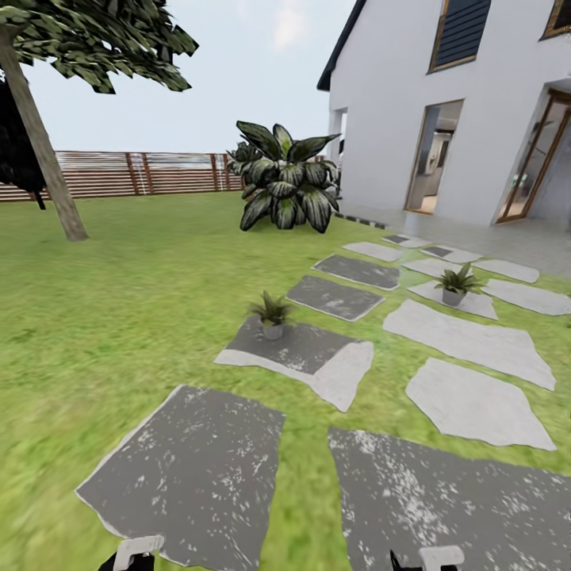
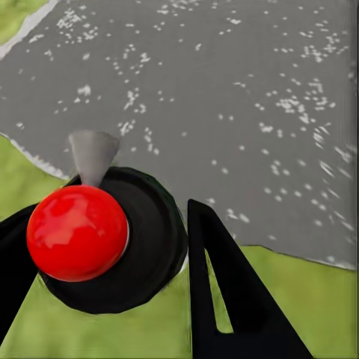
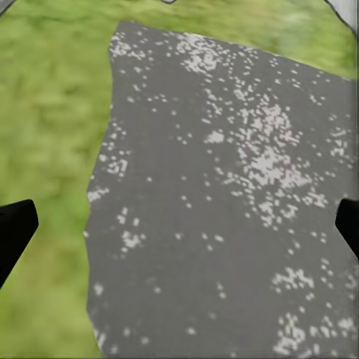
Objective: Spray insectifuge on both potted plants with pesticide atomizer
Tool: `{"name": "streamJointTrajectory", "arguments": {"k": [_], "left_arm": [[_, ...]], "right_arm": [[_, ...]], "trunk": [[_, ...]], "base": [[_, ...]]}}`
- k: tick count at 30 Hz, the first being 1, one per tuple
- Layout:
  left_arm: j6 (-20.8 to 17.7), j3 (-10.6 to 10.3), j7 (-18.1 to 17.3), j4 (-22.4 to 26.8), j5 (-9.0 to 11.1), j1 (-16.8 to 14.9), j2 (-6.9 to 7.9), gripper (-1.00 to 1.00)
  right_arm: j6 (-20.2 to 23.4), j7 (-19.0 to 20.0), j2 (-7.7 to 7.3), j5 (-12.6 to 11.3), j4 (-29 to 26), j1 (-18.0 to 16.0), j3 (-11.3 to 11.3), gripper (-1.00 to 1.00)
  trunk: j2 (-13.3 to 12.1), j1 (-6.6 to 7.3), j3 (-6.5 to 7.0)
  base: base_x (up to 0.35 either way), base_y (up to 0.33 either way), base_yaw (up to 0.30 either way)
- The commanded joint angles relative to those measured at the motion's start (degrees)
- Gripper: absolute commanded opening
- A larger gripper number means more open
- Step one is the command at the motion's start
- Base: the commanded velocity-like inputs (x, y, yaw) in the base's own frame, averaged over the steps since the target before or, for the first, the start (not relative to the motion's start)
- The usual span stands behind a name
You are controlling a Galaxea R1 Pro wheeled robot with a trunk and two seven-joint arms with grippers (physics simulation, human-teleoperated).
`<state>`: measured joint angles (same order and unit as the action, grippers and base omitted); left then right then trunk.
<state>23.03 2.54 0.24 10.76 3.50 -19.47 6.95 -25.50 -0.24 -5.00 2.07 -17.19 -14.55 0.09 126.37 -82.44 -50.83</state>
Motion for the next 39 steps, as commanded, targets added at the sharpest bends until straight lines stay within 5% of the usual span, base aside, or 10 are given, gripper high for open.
{"name": "streamJointTrajectory", "arguments": {"k": [1, 39], "left_arm": [[0.18, 0.04, -0.07, -0.03, 0.35, -0.03, 0.0, -1.0], [0.18, 0.01, -0.07, -0.03, 0.28, -0.04, 0.0, -1.0]], "right_arm": [[-0.17, -0.03, -0.01, 0.21, 0.05, -0.04, 0.0, 1.0], [-0.08, -0.02, -0.01, 0.21, 0.05, -0.04, 0.0, 1.0]], "trunk": [[0.02, -0.01, -0.14], [0.02, -0.01, -2.69]], "base": [[0.272, 0.0, -0.119], [0.329, 0.0, -0.006]]}}
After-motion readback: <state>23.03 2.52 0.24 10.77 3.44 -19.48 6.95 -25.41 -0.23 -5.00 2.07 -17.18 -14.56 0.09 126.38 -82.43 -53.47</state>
